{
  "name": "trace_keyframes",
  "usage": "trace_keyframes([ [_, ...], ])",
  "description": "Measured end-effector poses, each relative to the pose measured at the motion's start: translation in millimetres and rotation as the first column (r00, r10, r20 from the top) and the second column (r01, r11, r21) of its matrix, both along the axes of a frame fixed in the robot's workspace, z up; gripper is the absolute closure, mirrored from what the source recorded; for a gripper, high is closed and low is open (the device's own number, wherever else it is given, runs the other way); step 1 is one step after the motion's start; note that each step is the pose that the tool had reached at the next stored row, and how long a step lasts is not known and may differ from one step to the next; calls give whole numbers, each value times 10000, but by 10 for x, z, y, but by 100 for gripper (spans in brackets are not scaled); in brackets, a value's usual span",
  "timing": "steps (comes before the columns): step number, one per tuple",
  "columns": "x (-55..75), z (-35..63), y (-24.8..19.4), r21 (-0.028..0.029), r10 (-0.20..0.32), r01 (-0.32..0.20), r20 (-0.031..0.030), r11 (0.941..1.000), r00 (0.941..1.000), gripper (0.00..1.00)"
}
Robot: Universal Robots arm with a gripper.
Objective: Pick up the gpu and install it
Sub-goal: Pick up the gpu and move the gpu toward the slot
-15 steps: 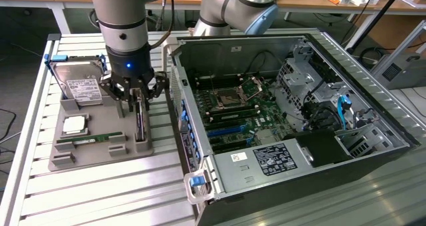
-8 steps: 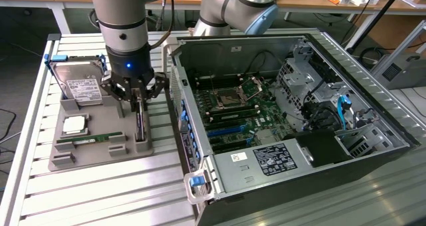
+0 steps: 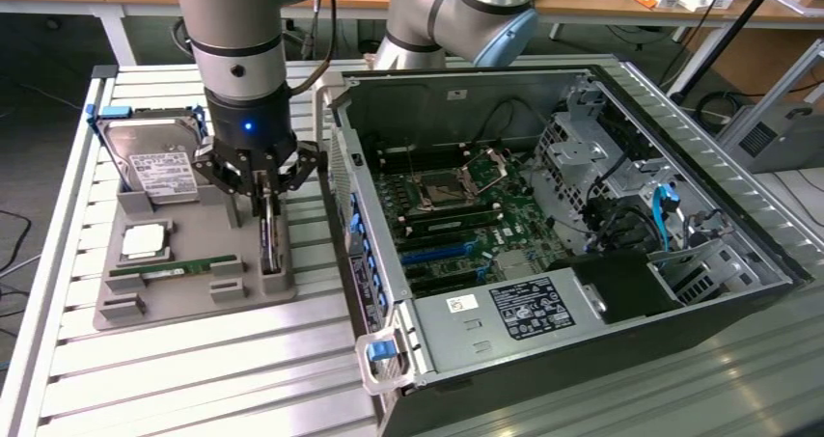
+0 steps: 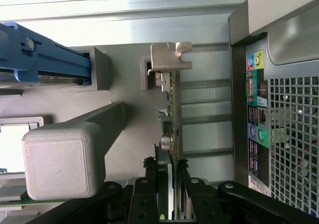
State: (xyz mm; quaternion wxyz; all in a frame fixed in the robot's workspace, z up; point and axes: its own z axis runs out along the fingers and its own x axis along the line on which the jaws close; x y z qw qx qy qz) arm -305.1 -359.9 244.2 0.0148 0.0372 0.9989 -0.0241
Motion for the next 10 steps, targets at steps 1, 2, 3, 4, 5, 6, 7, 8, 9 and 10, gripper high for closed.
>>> trace_keyframes([
  [1, 0, 0, 0, 0, 1, -1, 1, 10000, 10000, 73],
  [2, 0, 0, 0, 0, 0, 0, 0, 10000, 10000, 73],
  [3, 0, 0, 0, 0, 0, 0, 1, 10000, 10000, 73],
  [4, 0, 0, 0, 1, 0, 0, 2, 10000, 10000, 73],
  [5, 0, 0, 0, 2, -1, 1, 3, 10000, 10000, 73],
  [6, 0, 4, 0, 1, 0, 0, 1, 10000, 10000, 73],
  [7, 0, 7, 0, 0, -1, 1, 1, 10000, 10000, 73],
  [8, 0, 11, 0, -1, -1, 1, -1, 10000, 10000, 73],
  [9, 0, 14, 0, 0, -1, 1, 0, 10000, 10000, 73],
  [10, 0, 17, 0, 0, -1, 1, 1, 10000, 10000, 73],
])
